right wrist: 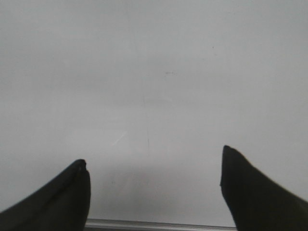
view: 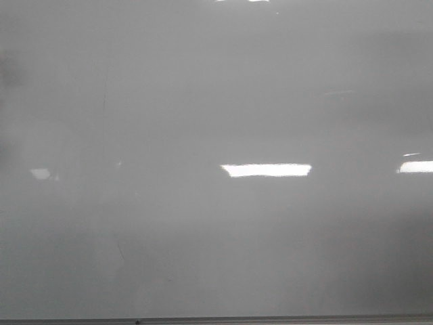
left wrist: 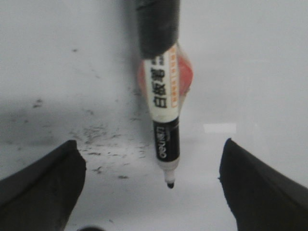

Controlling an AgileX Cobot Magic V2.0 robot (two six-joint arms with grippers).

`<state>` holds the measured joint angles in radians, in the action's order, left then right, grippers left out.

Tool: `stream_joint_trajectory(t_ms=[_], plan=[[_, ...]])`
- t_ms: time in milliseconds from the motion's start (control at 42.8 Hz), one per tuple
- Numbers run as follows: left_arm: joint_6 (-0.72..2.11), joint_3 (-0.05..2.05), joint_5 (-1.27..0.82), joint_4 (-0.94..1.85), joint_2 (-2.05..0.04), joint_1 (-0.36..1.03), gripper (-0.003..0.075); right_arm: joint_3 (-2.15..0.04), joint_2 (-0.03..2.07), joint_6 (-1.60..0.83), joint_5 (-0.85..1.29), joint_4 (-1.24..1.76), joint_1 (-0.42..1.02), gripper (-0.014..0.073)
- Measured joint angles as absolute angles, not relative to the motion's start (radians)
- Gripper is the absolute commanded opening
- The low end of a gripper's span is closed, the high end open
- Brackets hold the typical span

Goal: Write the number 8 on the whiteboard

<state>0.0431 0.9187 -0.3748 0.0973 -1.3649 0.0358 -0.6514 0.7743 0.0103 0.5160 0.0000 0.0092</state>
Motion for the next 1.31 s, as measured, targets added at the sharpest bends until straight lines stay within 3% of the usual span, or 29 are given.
stream_joint_trajectory(t_ms=[280, 630, 864, 1097, 1307], plan=[[0.043, 0.927, -0.284, 0.097, -1.466, 0.04, 0.0533, -0.651, 0.774, 0.01, 0.514, 0.0, 0.009, 0.058], [0.041, 0.927, -0.269, 0.1, -1.473, 0.04, 0.0148, -0.651, 0.774, 0.01, 0.512, 0.0, 0.009, 0.058], [0.041, 0.928, -0.287, 0.1, -1.461, 0.065, -0.0022, -0.651, 0.774, 0.01, 0.51, 0.0, 0.009, 0.058], [0.041, 0.928, -0.393, 0.09, -1.345, 0.085, -0.0021, -0.697, 0.762, 0.01, 0.56, 0.0, 0.009, 0.058], [0.179, 0.942, -0.617, 0.08, -1.186, 0.085, -0.0021, -0.807, 0.752, 0.01, 0.775, 0.0, 0.009, 0.058]])
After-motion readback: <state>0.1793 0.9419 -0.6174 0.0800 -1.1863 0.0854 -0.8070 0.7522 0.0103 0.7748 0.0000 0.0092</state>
